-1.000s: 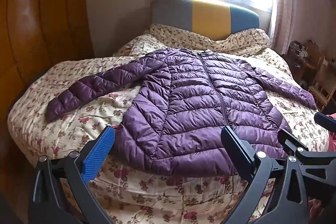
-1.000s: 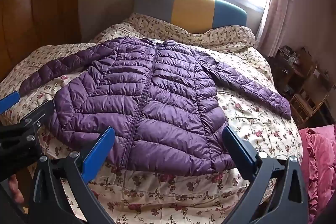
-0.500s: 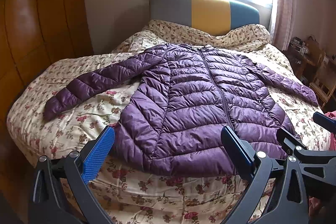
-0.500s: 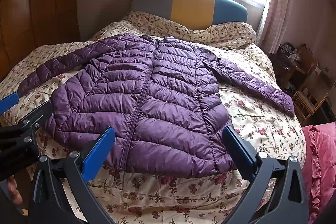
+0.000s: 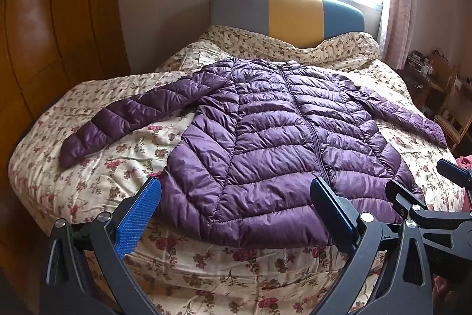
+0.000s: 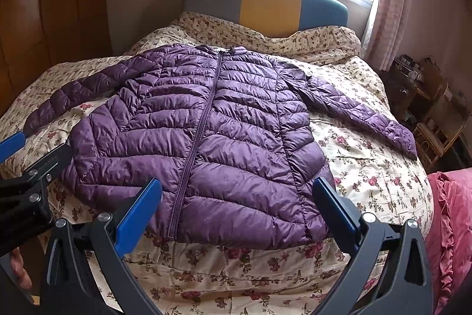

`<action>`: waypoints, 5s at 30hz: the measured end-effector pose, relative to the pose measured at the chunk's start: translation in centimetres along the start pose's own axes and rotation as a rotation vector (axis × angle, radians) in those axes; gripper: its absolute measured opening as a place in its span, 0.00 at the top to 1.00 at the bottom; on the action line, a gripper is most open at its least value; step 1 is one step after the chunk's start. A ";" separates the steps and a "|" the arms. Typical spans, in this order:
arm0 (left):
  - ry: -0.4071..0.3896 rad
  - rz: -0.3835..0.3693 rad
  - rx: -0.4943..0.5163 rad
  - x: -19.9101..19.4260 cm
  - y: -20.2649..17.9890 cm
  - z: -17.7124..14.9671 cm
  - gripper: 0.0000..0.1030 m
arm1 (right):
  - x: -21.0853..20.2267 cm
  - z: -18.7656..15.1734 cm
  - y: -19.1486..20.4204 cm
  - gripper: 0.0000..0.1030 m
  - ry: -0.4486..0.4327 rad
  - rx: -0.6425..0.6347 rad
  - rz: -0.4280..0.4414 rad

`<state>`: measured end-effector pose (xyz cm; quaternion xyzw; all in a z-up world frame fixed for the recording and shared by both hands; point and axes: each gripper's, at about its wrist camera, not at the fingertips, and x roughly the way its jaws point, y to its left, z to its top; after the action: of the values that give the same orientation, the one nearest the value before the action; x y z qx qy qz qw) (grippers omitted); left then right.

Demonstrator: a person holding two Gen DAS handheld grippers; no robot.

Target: Fold large clothes

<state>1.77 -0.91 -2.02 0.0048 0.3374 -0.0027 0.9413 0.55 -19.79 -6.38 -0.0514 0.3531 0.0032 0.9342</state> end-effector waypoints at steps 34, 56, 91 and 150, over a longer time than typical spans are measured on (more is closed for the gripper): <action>-0.001 0.019 0.025 1.1 -0.5 1.4 0.03 | 2.4 0.7 -1.7 0.02 0.032 0.059 -0.012; 0.050 -0.018 0.078 6.9 -3.3 4.3 0.03 | 8.6 2.8 -9.4 0.02 0.083 0.169 -0.141; 0.190 -0.086 0.039 31.4 -5.3 14.1 0.03 | 23.3 3.1 -49.1 0.32 0.339 0.839 -0.569; 0.241 -0.261 -0.039 33.5 1.1 14.7 0.26 | 32.1 17.2 -4.5 0.87 0.146 -0.159 -0.137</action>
<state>37.03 -0.06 -11.93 -0.0568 0.4458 -0.1178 0.8855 36.14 -23.57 -14.33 -0.1494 0.4144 -0.0362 0.8970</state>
